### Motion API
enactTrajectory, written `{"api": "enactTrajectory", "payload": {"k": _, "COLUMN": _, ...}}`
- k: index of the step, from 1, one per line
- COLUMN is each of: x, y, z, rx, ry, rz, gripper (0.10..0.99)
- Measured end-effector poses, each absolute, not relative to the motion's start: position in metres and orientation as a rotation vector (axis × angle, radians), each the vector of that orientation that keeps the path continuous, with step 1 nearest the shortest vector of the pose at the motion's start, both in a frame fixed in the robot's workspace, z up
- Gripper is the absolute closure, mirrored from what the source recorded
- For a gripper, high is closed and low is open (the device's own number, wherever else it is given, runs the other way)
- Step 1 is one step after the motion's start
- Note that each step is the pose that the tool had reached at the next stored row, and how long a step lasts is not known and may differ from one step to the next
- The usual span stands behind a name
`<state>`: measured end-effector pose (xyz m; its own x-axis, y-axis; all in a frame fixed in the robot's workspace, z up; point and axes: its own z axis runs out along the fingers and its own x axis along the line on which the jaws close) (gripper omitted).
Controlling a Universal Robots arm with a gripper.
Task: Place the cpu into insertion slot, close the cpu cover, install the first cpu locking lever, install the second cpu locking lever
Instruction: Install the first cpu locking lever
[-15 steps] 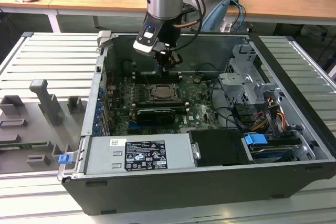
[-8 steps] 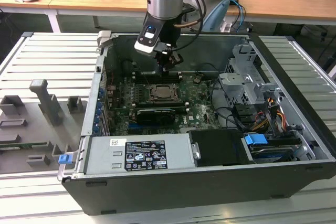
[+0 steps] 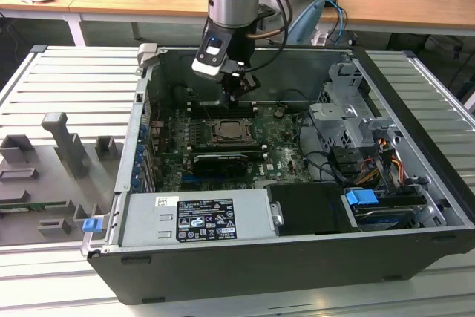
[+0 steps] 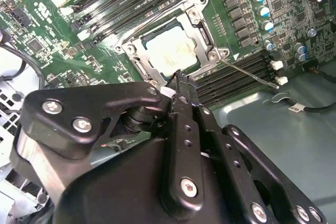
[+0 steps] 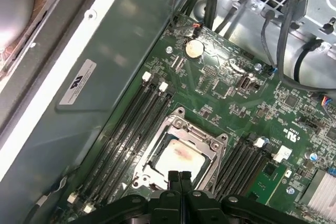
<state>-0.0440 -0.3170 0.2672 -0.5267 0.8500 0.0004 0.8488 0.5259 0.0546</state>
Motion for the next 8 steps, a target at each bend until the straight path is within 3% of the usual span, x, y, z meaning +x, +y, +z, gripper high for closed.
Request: {"api": "enactTrajectory", "payload": {"k": 8, "x": -0.044, "y": -0.3171, "z": 0.2671, "rx": 1.268, "ry": 2.849, "rz": 0.078, "gripper": 0.98}}
